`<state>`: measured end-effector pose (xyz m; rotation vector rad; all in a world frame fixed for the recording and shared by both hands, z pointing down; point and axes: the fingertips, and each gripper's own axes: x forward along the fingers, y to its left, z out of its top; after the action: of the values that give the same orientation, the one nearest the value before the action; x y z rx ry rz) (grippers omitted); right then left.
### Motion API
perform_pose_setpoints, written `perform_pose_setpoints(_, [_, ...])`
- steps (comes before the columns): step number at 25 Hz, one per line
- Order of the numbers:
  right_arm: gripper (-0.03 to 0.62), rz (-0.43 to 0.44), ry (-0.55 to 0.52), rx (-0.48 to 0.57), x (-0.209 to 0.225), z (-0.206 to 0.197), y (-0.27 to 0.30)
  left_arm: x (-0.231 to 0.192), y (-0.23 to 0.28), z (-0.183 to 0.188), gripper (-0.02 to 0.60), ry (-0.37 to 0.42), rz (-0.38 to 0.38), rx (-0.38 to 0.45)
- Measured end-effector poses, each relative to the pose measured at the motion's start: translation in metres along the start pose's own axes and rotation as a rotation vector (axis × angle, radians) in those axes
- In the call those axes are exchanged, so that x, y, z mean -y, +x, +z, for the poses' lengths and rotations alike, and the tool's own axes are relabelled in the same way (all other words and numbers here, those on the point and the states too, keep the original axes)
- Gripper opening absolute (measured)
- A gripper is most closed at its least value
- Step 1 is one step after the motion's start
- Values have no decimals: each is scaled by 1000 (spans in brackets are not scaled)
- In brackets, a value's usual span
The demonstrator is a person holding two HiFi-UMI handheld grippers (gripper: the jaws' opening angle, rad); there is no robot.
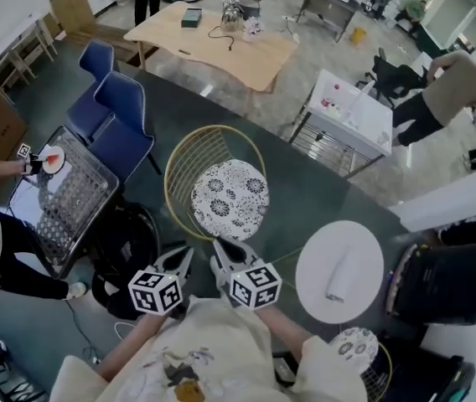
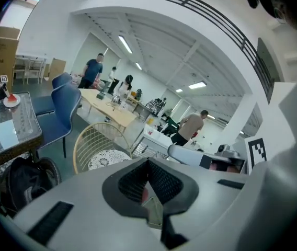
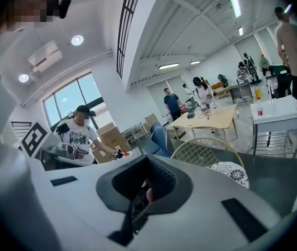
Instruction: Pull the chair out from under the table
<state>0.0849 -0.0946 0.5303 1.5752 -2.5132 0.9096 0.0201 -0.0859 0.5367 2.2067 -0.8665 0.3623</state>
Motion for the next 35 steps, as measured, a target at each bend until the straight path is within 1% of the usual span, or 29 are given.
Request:
perform_pose_setpoints(2, [9, 11, -28, 9, -12, -1, -4, 10, -3, 4, 2, 18, -19, 7])
perform_pose_setpoints(5, [9, 12, 15, 19, -21, 0, -6, 18, -7, 13, 2, 86, -11, 31])
perform_pose_setpoints(7, [9, 0, 16, 44, -27, 7, -9, 25, -11, 19, 2, 144, -8, 46])
perform_pose_setpoints(10, [9, -30, -32, 102, -36, 24, -15, 36, -21, 32, 2, 250, -1, 89])
perform_pose_setpoints(13, [9, -69, -115, 146, -42, 40, -20, 43, -29, 46, 2, 303, -7, 129])
perform_pose_setpoints(16, [9, -89, -175, 155, -48, 47, -25, 45, -35, 51, 2, 291, -16, 144])
perform_pose_setpoints(18, [9, -98, -186, 156, -50, 48, -25, 43, -37, 52, 2, 271, -13, 153])
perform_pose_setpoints(21, [9, -97, -187, 147, -54, 46, -24, 41, -37, 52, 2, 271, -7, 158])
perform_pose_setpoints(24, [9, -86, -184, 153, -58, 43, -25, 47, -37, 51, 2, 302, -22, 150])
perform_pose_setpoints(27, [9, -111, -167, 146, -57, 45, -29, 54, -34, 49, 2, 334, -37, 138])
perform_pose_setpoints(30, [9, -125, -153, 138, -53, 39, -30, 56, -33, 46, 2, 346, -41, 129])
perform_pose_setpoints(33, [9, -125, -131, 126, -50, 35, -29, 52, -32, 45, 2, 330, -39, 130])
perform_pose_setpoints(35, [9, -137, -144, 129, -51, 35, -30, 50, -33, 43, 2, 305, -39, 134])
